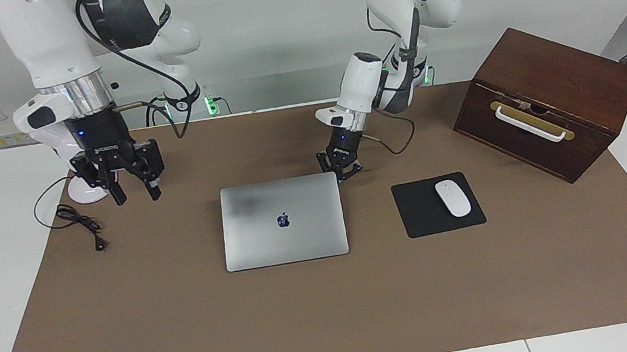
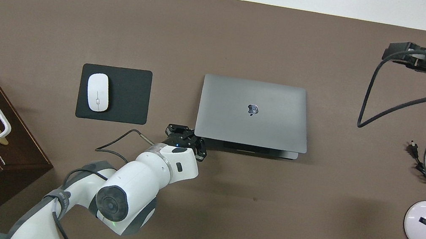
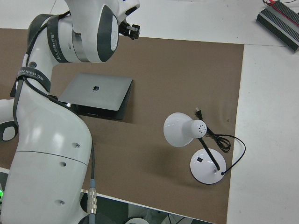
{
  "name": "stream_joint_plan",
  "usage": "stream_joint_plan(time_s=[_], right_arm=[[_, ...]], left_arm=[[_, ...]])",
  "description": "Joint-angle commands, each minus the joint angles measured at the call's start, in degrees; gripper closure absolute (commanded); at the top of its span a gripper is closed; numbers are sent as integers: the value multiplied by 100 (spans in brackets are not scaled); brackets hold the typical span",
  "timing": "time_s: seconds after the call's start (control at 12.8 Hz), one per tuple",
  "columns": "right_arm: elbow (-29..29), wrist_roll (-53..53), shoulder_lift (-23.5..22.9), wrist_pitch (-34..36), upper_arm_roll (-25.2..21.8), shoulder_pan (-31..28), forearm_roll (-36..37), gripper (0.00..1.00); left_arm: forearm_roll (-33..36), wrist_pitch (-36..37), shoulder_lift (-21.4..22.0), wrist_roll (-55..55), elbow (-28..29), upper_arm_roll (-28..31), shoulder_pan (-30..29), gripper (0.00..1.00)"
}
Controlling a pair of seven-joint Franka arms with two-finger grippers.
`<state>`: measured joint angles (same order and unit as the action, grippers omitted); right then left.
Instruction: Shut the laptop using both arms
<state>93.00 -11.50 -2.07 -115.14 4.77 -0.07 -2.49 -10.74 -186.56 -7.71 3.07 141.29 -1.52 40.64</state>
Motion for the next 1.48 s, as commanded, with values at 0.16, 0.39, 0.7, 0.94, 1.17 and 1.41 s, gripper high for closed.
stream_joint_plan(time_s=[0.16, 0.39, 0.7, 0.94, 1.17, 1.41], right_arm=[[138, 544, 584, 1650, -108, -265, 55, 0], [971, 509, 1023, 1479, -99, -318, 47, 0], [1299, 588, 1113, 1011, -108, -309, 55, 0], [1299, 597, 1113, 1143, -108, -309, 55, 0], [1308, 544, 1121, 1213, -108, -283, 55, 0], [1299, 544, 1121, 1222, -108, -327, 55, 0]], left_arm=[[-77, 2085, 1420, 10, 180, 29, -135, 100], [-33, 3788, 2236, 27, -21, 29, -502, 100], [89, 6005, 2757, 265, -943, 29, -1179, 100], [335, 7060, 2810, 265, -1567, 29, -1610, 100], [582, 7617, 2810, 273, -1973, 29, -2031, 100], [835, 7854, 2793, 274, -2332, 3, -2533, 100]])
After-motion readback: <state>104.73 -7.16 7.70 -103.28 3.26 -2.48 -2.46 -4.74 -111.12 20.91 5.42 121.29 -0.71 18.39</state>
